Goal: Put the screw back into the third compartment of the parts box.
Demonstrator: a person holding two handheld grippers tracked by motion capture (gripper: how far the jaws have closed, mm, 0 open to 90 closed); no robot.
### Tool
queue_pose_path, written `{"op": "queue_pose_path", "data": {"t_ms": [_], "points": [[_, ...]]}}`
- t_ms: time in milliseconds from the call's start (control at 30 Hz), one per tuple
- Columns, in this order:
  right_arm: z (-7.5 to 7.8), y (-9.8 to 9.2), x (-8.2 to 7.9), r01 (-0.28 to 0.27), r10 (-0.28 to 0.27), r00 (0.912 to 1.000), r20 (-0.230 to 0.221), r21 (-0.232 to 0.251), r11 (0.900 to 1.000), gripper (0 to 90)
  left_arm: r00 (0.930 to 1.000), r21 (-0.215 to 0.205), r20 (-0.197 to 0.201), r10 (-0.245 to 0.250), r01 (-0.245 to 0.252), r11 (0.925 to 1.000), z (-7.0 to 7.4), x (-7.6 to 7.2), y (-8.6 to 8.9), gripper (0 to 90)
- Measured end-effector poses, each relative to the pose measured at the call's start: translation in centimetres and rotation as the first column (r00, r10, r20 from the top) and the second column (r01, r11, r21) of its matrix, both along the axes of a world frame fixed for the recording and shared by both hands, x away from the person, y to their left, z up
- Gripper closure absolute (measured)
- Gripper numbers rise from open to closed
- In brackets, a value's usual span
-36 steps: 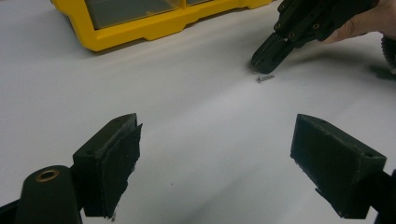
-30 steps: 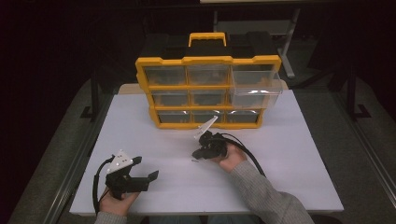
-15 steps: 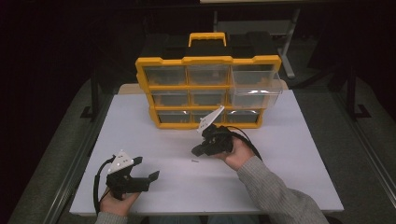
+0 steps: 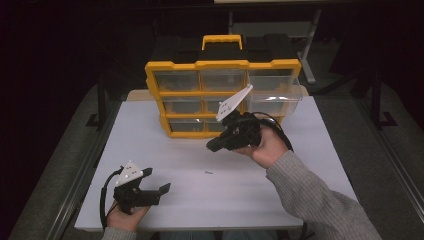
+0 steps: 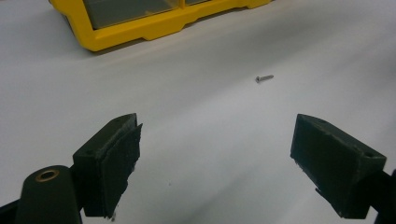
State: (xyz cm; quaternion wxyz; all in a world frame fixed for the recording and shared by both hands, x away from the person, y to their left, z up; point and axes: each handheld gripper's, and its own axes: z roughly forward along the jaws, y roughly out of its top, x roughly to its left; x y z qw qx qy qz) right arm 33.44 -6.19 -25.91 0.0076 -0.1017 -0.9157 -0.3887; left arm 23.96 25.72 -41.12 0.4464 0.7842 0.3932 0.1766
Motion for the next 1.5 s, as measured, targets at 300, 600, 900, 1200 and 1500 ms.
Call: {"op": "queue_pose_path", "data": {"t_ms": [300,600,900,1200,1500], "points": [[5.2,-2.4,1.0,0.035,-0.036,0.9987,0.037,0.031,0.999,87.0,1.0000,0.004,-0.005,0.000,0.000,1.0000,0.1,0.0,0.0,15.0],[8.6,-5.1,2.3,0.110,-0.112,0.9925,0.050,0.040,0.993,86.9,0.9999,-0.004,-0.013,0.008,-0.008,1.0000,0.1,-0.1,0.0,15.0],[11.0,-8.7,4.0,0.223,-0.226,0.9729,0.049,0.067,0.973,86.9,0.9999,-0.001,-0.012,0.007,-0.007,1.0000,0.0,-0.1,0.0,15.0],[10.4,-12.0,6.4,0.339,-0.341,0.9402,0.009,0.073,0.938,86.8,1.0000,0.008,-0.006,0.000,0.000,1.0000,0.1,0.0,0.1,15.0],[8.8,-12.7,7.6,0.384,-0.384,0.9234,-0.012,0.034,0.923,85.3,1.0000,0.004,-0.009,0.004,-0.004,1.0000,0.0,0.0,0.1,14.9]]}}
